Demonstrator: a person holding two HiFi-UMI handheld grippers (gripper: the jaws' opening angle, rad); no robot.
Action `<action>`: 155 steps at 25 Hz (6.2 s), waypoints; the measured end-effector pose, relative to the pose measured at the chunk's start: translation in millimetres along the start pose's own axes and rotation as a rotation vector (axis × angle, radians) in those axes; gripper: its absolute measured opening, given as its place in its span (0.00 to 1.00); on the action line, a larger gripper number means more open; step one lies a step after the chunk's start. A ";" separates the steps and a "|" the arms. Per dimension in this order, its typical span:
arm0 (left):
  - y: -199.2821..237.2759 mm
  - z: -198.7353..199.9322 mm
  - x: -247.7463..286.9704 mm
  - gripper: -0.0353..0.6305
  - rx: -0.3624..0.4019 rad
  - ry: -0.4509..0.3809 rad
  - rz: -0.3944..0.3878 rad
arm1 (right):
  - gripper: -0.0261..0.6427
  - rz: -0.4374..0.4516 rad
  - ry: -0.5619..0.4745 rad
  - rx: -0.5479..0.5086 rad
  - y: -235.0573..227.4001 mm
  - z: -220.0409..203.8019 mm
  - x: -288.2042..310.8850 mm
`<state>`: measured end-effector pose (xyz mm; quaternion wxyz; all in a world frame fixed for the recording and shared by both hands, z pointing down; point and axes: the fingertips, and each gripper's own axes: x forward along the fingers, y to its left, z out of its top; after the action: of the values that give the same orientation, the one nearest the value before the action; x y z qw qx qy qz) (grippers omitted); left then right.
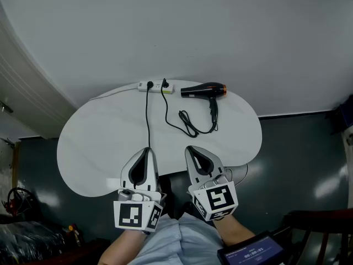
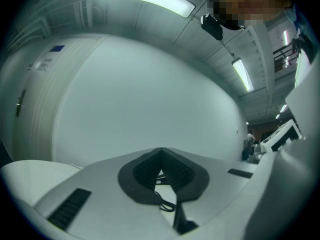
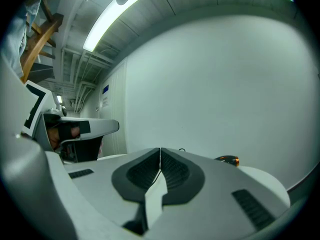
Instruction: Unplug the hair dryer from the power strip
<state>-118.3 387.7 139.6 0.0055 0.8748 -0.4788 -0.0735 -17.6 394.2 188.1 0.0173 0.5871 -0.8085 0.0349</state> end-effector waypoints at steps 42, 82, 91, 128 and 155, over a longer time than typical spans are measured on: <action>106.9 -18.8 206.1 0.05 -0.036 0.066 -0.010 | 0.04 -0.001 0.117 -0.046 -86.5 15.7 215.8; 157.2 -137.5 309.0 0.05 -0.110 0.311 0.101 | 0.04 0.154 0.257 0.008 -138.6 -86.2 343.1; 167.4 -154.8 315.1 0.05 -0.150 0.354 0.138 | 0.25 0.270 0.392 -0.074 -129.3 -117.9 357.1; 166.3 -174.0 316.4 0.05 -0.242 0.417 0.155 | 0.14 0.129 0.326 0.005 -135.9 -105.9 382.2; 145.8 -191.9 319.9 0.05 -0.287 0.476 0.117 | 0.15 0.283 0.496 -0.192 -132.4 -127.8 370.2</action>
<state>-44.9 28.9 301.6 0.2460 0.8285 -0.4985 0.0672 -8.1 12.2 345.8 0.2647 0.4380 -0.8530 0.1026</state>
